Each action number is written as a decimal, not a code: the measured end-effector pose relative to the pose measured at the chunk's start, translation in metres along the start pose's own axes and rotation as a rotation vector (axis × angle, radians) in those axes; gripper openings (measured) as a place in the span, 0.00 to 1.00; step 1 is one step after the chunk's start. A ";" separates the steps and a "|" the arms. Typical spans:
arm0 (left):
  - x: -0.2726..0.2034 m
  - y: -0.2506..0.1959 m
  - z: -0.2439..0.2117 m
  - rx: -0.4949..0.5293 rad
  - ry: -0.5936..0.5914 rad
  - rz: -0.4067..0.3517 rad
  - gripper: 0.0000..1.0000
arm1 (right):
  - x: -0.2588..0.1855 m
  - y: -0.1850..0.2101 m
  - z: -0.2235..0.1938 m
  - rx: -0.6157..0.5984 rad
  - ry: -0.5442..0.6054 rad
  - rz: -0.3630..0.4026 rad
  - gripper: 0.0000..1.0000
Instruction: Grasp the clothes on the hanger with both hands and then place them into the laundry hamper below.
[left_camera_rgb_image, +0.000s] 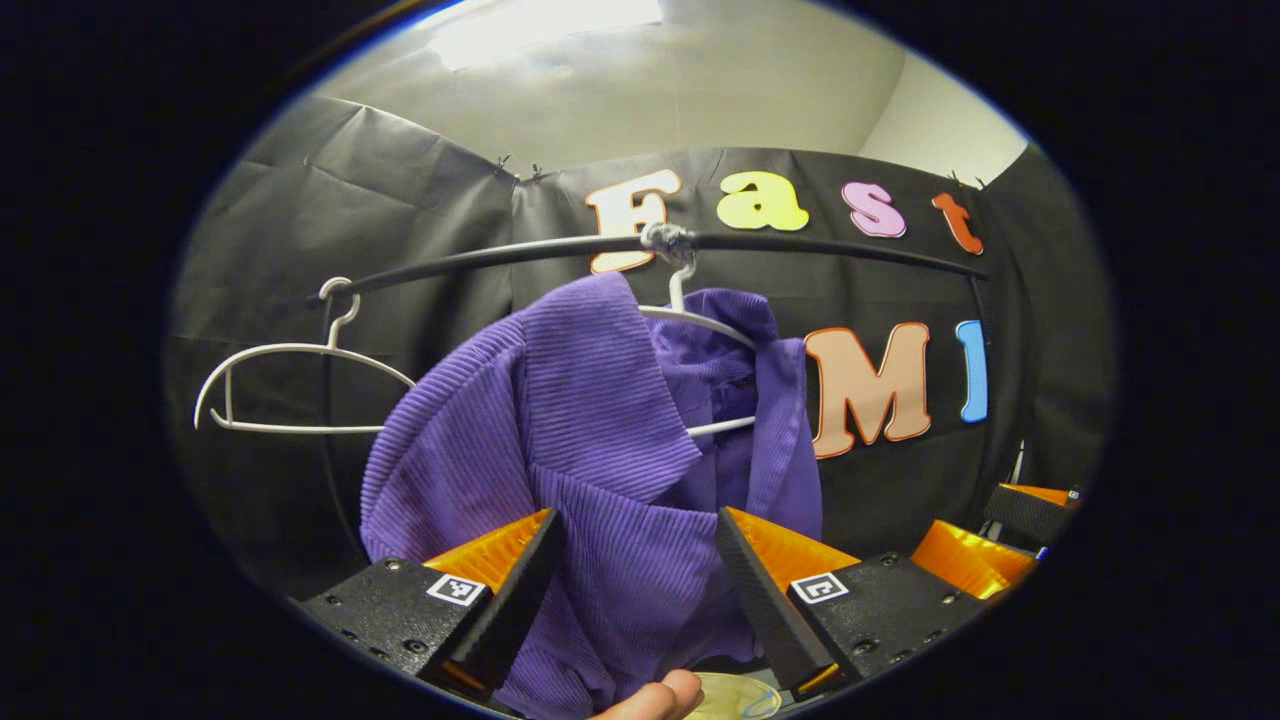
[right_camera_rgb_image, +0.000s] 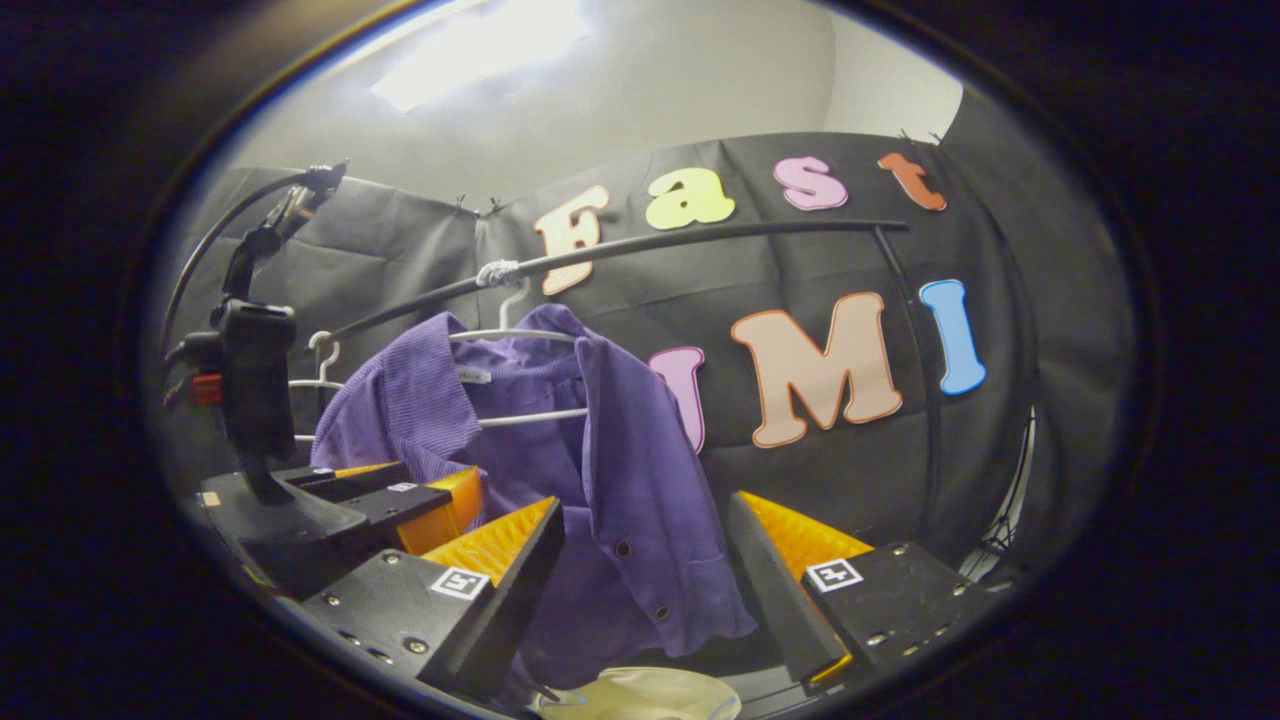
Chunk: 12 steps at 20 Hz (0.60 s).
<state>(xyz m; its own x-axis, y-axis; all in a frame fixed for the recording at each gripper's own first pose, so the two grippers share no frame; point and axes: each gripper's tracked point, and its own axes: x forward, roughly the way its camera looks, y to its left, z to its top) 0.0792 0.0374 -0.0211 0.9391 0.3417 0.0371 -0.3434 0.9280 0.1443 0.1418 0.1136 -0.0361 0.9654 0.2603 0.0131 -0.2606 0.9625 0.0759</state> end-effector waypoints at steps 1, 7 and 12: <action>0.007 0.005 -0.003 0.018 -0.005 0.015 0.95 | 0.011 0.004 -0.004 0.004 0.003 0.015 0.99; 0.040 0.021 -0.001 0.024 -0.058 0.053 0.82 | 0.093 0.033 -0.015 0.018 0.005 0.129 0.94; 0.057 0.028 0.004 0.007 -0.067 0.032 0.40 | 0.147 0.039 -0.018 0.020 0.006 0.104 0.99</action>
<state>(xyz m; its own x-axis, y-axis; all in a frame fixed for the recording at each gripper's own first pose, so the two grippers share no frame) 0.1229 0.0826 -0.0110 0.9265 0.3605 0.1075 -0.3735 0.9155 0.1493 0.2735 0.1912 -0.0496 0.9331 0.3593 0.0163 -0.3592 0.9285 0.0940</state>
